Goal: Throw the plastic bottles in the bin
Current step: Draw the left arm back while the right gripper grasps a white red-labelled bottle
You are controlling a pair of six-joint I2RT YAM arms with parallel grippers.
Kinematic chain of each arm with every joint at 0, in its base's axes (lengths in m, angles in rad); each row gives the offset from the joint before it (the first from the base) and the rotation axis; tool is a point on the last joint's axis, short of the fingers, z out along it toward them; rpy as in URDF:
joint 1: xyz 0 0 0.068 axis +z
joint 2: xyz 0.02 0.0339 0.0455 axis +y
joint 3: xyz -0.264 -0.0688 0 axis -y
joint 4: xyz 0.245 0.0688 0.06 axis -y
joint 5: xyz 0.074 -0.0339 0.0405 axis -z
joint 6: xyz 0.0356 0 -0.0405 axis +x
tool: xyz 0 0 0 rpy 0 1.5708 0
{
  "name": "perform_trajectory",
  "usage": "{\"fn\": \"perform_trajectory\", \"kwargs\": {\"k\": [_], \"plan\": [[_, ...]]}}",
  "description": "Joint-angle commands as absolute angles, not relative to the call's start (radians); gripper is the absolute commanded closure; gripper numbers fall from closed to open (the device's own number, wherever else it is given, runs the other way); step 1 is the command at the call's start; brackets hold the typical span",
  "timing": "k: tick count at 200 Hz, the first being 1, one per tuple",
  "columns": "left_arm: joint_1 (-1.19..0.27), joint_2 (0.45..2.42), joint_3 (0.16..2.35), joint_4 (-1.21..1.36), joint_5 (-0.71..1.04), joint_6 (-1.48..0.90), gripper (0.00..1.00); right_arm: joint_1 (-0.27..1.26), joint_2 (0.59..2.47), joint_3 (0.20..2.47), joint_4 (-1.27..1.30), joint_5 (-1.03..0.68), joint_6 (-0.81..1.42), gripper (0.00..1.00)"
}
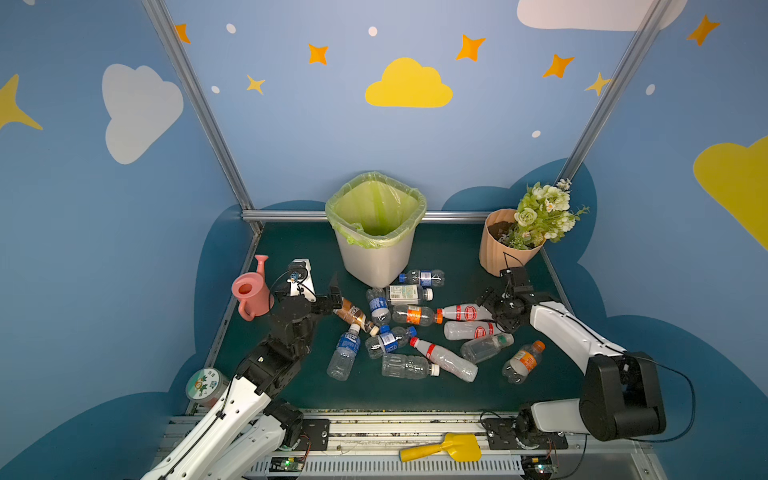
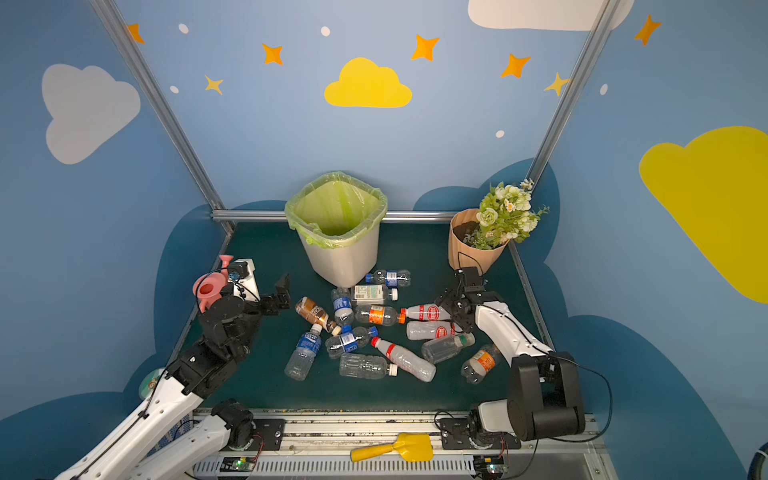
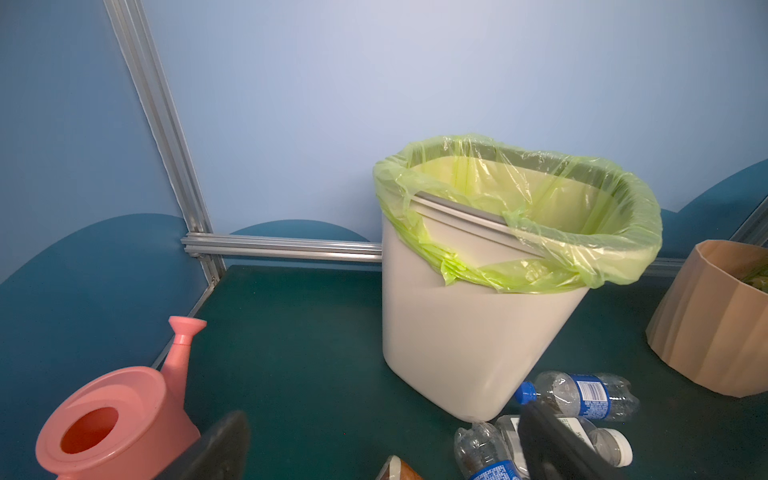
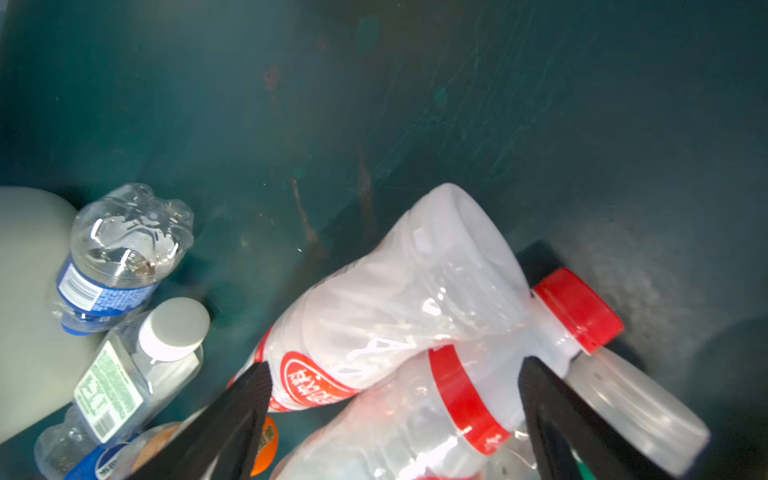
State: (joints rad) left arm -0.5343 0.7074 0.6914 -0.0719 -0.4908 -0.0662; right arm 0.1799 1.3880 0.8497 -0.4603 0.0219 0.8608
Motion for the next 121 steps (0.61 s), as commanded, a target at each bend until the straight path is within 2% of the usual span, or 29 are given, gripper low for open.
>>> {"fn": "perform_trajectory", "kwargs": {"k": [1, 121], "plan": [[-0.526, 0.690, 0.676, -0.088, -0.517, -0.079, 0.00, 0.186, 1.411, 0.882, -0.429, 0.016, 0.897, 0.09], [-0.513, 0.655, 0.665, -0.117, -0.537, -0.074, 0.00, 0.188, 1.605, 0.967, -0.358, -0.024, 0.941, 0.13]]}}
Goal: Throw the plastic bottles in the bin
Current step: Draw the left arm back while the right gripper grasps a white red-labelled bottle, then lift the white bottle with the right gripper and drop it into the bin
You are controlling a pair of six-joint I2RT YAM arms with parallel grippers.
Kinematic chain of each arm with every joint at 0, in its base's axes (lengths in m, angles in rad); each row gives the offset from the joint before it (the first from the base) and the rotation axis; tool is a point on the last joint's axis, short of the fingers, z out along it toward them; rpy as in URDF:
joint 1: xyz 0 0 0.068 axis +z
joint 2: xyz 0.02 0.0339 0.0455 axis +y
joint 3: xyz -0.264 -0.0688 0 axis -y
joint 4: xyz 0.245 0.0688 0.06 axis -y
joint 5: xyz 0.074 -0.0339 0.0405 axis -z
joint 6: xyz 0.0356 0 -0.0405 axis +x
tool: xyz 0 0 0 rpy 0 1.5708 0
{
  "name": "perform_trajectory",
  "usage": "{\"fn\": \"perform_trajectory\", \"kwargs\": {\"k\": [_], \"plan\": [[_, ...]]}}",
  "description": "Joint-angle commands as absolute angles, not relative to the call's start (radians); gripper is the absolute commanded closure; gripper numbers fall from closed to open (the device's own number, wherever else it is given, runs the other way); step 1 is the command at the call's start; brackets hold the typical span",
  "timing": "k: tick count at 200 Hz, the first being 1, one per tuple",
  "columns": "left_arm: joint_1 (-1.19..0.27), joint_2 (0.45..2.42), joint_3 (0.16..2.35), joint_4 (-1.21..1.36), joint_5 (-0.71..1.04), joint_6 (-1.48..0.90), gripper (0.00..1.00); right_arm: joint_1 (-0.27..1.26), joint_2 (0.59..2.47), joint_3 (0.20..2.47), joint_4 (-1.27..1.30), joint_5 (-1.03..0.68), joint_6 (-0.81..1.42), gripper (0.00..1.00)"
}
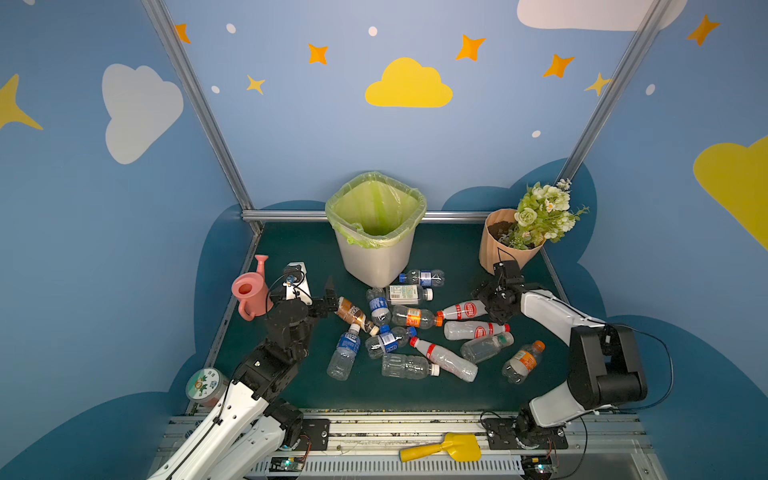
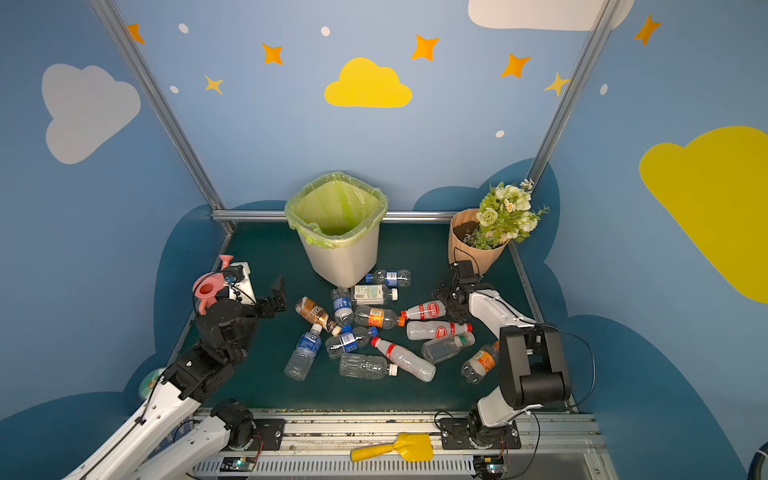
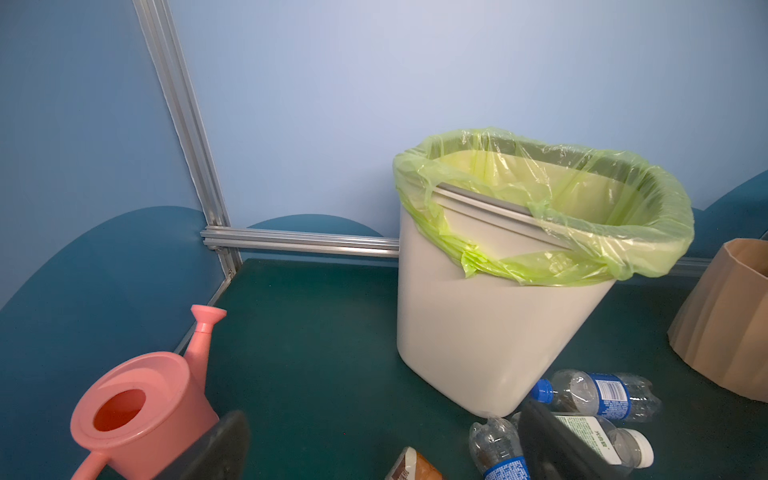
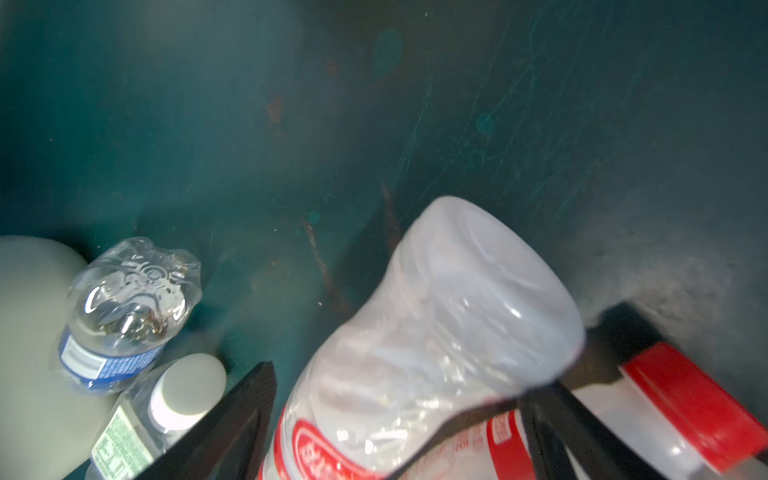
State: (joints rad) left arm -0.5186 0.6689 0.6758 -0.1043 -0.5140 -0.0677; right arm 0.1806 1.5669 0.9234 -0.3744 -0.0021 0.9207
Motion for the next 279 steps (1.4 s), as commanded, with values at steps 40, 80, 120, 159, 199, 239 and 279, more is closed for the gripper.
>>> {"fn": "perform_trajectory", "kwargs": {"k": [40, 80, 120, 159, 199, 239, 279], "plan": [[-0.510, 0.641, 0.662, -0.127, -0.547, -0.073, 0.00, 0.189, 1.661, 0.990, -0.347, -0.033, 0.961, 0.17], [-0.508, 0.626, 0.658, -0.141, -0.557, -0.075, 0.00, 0.190, 1.713, 1.013, -0.342, -0.034, 0.971, 0.24], [-0.504, 0.606, 0.654, -0.153, -0.570, -0.072, 0.00, 0.190, 1.752, 1.044, -0.343, -0.032, 0.966, 0.39], [-0.500, 0.599, 0.654, -0.157, -0.577, -0.072, 0.00, 0.190, 1.743, 1.065, -0.322, -0.026, 0.976, 0.53], [-0.498, 0.601, 0.650, -0.163, -0.581, -0.087, 0.00, 0.190, 1.709, 1.128, -0.326, -0.017, 0.981, 0.52], [-0.496, 0.600, 0.650, -0.171, -0.590, -0.089, 0.00, 0.192, 1.654, 1.161, -0.324, -0.023, 0.988, 0.52], [-0.493, 0.584, 0.627, -0.176, -0.625, -0.122, 0.00, 0.202, 1.521, 1.141, -0.269, -0.025, 0.970, 0.54]]}}
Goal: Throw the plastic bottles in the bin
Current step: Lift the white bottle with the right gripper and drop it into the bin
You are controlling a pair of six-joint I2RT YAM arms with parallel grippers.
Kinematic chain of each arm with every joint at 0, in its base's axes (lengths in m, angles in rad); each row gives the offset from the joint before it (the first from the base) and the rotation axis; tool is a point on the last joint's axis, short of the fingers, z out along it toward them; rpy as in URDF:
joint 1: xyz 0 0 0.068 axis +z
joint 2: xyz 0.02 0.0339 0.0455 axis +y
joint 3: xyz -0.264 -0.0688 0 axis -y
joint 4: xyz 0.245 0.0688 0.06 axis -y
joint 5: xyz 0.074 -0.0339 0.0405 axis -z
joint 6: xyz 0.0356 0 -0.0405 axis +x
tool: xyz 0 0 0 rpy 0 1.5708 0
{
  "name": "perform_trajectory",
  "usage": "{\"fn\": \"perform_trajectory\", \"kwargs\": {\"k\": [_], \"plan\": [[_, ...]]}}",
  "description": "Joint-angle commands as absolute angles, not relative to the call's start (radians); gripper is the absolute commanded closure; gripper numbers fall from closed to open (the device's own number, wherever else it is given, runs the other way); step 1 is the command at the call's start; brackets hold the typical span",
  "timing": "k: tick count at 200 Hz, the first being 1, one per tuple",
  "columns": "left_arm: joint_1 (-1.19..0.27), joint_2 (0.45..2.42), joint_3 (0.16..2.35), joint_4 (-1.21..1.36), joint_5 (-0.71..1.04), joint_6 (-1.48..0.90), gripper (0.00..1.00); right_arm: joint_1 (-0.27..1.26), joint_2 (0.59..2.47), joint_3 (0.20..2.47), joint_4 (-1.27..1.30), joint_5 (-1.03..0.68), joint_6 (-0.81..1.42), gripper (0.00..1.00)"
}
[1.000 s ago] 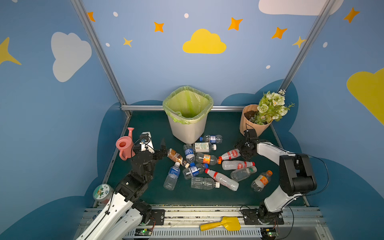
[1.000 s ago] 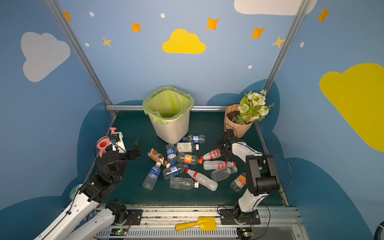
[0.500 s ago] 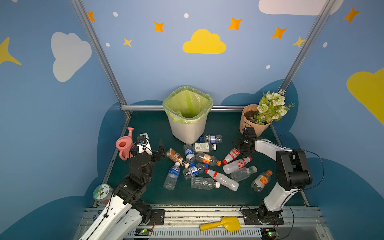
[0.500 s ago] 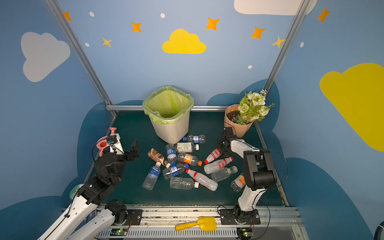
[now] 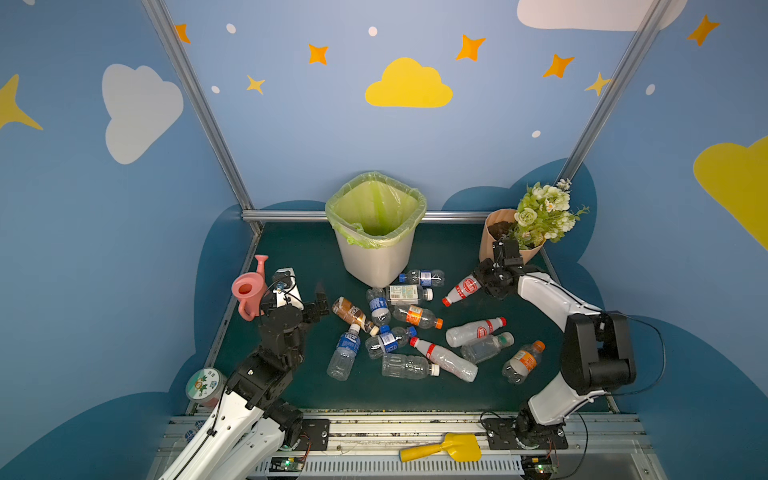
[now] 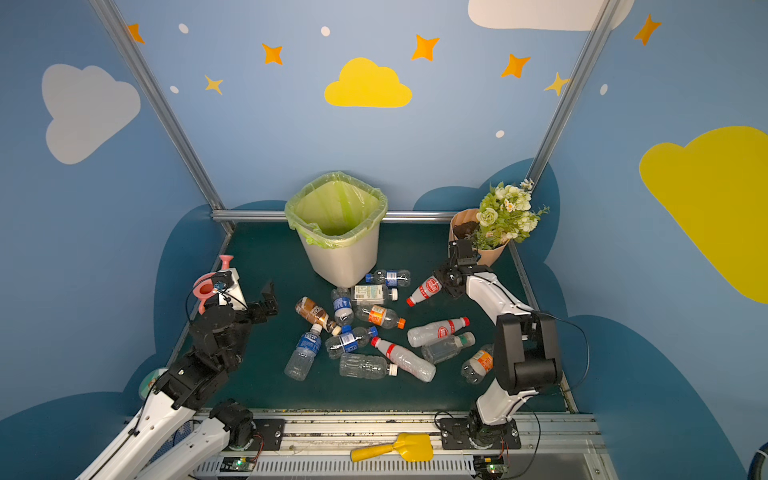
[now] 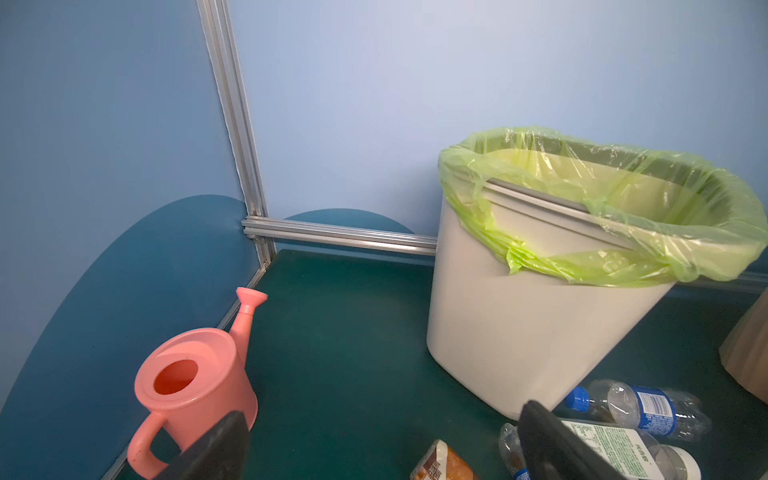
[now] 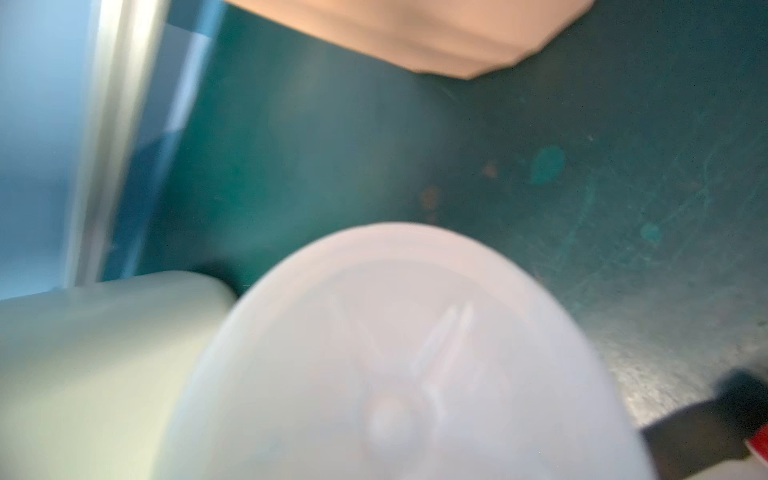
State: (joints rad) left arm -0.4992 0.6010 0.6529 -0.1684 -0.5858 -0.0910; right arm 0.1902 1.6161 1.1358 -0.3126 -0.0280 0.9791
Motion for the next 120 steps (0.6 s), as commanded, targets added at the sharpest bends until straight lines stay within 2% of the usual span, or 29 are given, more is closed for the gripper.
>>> {"fn": "perform_trajectory", "kwargs": {"k": [1, 65, 120], "plan": [[-0.493, 0.584, 0.626, -0.176, -0.626, -0.124, 0.00, 0.203, 1.517, 1.140, -0.267, -0.025, 0.969, 0.54], [-0.482, 0.581, 0.586, -0.187, -0.630, -0.185, 0.00, 0.268, 1.313, 1.206, -0.196, 0.034, 0.808, 0.56], [-0.476, 0.589, 0.544, -0.239, -0.613, -0.297, 0.00, 0.342, 1.244, 1.502, -0.177, 0.086, 0.536, 0.57]]}}
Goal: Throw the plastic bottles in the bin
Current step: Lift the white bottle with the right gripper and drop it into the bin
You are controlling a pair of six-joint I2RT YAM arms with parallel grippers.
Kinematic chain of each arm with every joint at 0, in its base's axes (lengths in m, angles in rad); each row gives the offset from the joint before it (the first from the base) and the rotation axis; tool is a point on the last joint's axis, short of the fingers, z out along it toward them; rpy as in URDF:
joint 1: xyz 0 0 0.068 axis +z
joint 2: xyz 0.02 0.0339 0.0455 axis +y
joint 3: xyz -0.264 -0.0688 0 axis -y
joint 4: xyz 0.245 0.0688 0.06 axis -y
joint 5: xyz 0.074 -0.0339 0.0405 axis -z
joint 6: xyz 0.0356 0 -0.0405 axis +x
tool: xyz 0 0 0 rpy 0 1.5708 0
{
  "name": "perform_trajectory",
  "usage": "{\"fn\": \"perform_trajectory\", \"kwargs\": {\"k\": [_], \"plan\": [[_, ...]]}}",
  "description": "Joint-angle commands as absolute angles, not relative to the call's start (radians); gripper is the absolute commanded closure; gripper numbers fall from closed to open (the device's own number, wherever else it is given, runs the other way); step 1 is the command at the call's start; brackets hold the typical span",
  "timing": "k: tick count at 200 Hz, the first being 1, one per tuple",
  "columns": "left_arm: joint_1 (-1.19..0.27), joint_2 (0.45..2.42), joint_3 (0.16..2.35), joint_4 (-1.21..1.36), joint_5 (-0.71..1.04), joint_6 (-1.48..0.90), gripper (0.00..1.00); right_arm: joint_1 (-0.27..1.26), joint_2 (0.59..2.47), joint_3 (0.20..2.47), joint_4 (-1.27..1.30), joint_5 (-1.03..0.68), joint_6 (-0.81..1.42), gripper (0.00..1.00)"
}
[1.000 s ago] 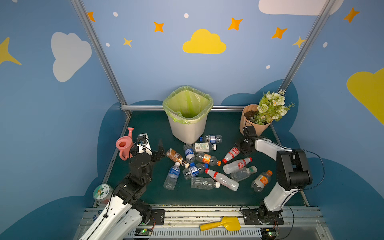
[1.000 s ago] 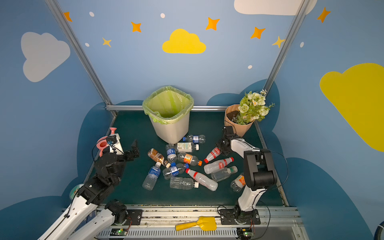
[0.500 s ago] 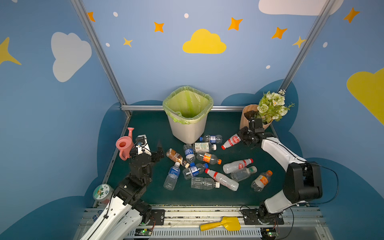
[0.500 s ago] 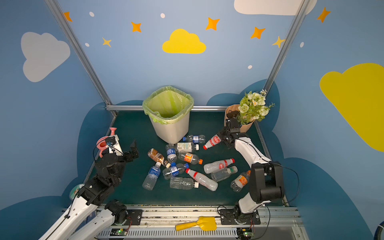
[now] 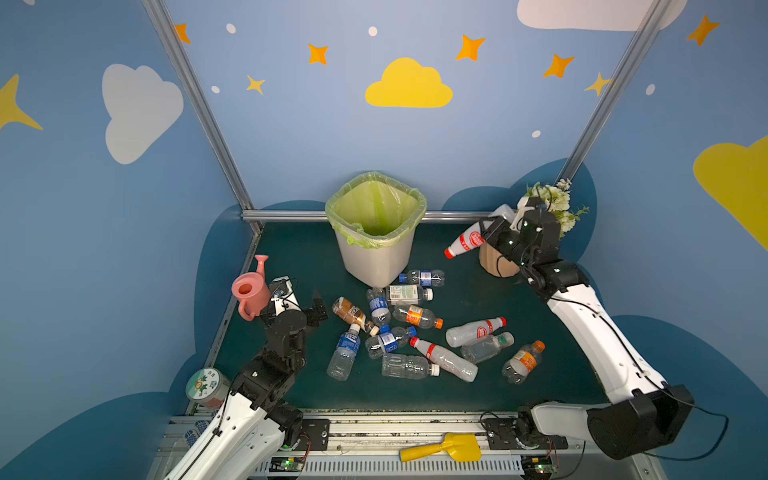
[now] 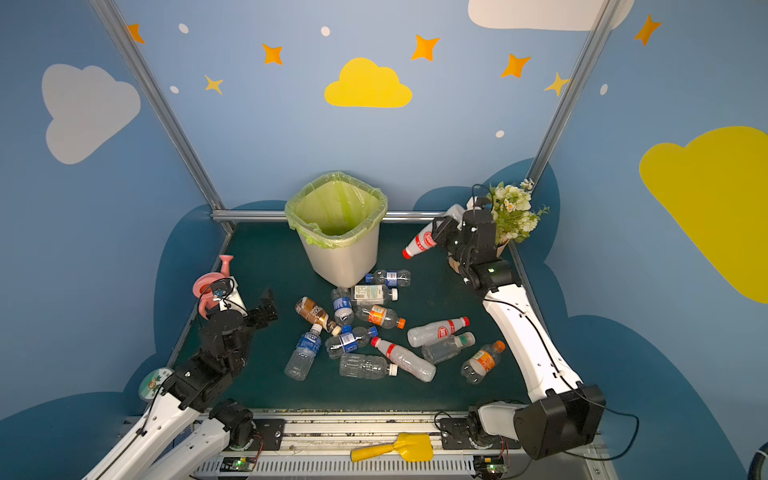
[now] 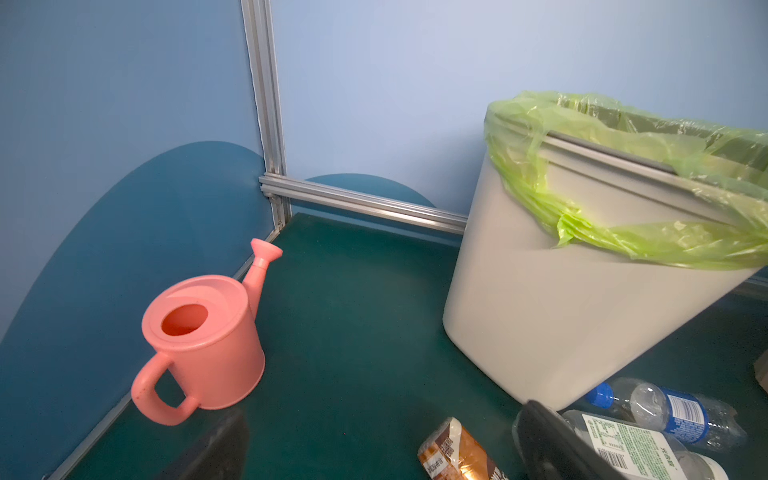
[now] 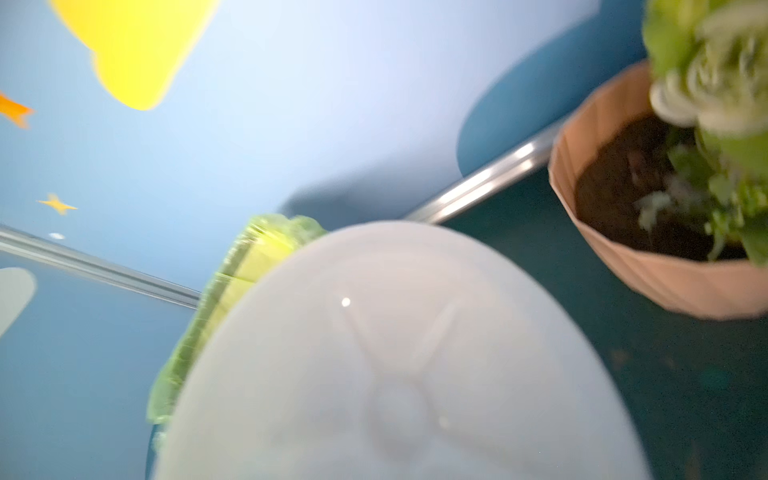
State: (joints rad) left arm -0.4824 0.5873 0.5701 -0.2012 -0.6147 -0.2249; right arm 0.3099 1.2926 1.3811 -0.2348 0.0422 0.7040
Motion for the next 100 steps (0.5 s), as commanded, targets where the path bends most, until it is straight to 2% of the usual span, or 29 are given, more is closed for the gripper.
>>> {"fn": "perform_trajectory", "kwargs": {"k": [1, 56, 74, 100], "plan": [[-0.476, 0.590, 0.543, -0.239, -0.612, -0.300, 0.00, 0.344, 1.245, 1.509, -0.176, 0.086, 0.531, 0.57], [-0.474, 0.591, 0.506, -0.268, -0.597, -0.383, 0.00, 0.477, 1.317, 1.745, -0.045, 0.062, 0.366, 0.57], [-0.471, 0.591, 0.506, -0.277, -0.587, -0.388, 0.00, 0.538, 1.417, 1.832, -0.029, 0.039, 0.342, 0.57], [-0.471, 0.592, 0.517, -0.298, -0.571, -0.389, 0.00, 0.611, 1.667, 2.000, -0.080, -0.041, 0.340, 0.55]]}}
